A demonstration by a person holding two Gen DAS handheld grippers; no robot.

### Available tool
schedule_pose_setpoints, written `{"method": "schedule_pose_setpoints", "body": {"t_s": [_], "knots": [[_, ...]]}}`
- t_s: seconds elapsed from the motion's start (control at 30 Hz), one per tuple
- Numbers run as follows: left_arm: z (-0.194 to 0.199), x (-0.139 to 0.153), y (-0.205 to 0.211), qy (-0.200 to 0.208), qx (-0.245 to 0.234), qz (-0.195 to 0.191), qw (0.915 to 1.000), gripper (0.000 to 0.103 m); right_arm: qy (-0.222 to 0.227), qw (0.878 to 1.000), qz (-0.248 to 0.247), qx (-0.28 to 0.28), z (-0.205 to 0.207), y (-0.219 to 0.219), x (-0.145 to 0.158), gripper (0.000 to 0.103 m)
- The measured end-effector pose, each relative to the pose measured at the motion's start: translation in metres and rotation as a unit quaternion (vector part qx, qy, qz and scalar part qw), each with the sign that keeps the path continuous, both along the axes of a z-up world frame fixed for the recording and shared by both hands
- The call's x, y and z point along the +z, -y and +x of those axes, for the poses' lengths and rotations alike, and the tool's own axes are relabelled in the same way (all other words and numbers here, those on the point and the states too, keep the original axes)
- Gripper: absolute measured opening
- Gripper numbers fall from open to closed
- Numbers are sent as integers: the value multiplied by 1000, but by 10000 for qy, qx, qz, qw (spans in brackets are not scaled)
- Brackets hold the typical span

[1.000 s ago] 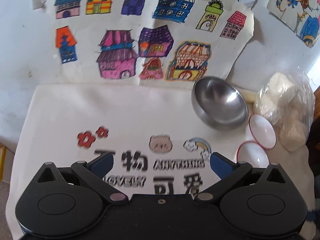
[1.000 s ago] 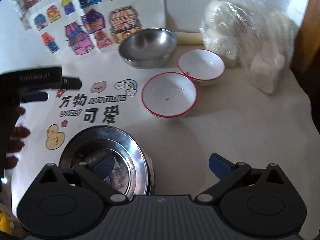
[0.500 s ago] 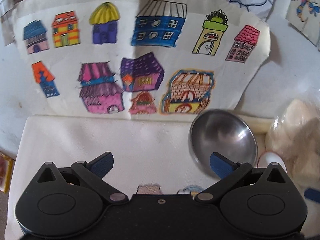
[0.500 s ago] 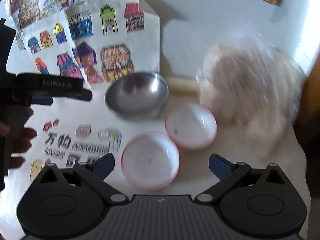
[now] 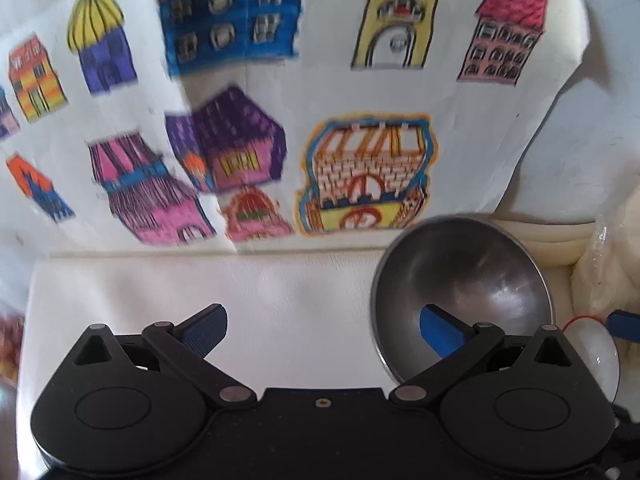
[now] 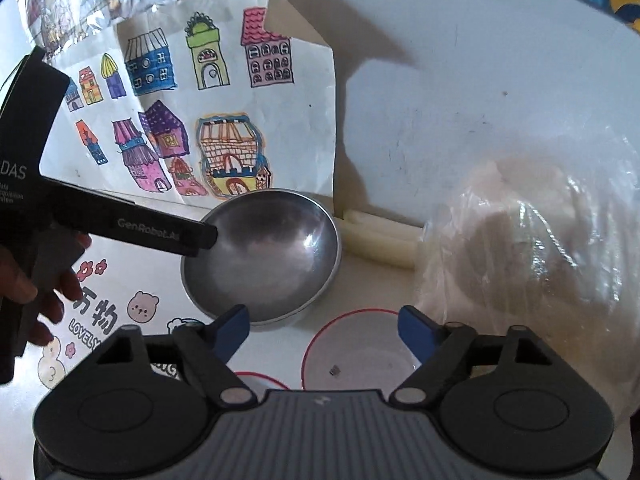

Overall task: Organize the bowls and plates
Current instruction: 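Move both tools to the rim of the steel bowl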

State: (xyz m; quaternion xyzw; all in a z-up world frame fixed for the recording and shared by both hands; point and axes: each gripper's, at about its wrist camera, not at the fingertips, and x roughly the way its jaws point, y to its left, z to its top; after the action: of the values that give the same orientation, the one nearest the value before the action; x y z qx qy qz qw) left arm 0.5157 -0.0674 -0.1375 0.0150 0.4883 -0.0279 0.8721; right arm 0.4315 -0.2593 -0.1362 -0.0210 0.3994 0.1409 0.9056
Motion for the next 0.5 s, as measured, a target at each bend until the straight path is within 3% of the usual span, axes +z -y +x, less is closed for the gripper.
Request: {"method": "schedule_pose_setpoints", "body": {"t_s": [0.37,0.5], "knots": [[1,-6,7,-111,352,-20,9993,102,8,9997,-2,244,23,-7,-8,80],[1,-9,4,-242,556,-99,9981,89,-53,9994,-108,326,30,-10,-13,67]]}}
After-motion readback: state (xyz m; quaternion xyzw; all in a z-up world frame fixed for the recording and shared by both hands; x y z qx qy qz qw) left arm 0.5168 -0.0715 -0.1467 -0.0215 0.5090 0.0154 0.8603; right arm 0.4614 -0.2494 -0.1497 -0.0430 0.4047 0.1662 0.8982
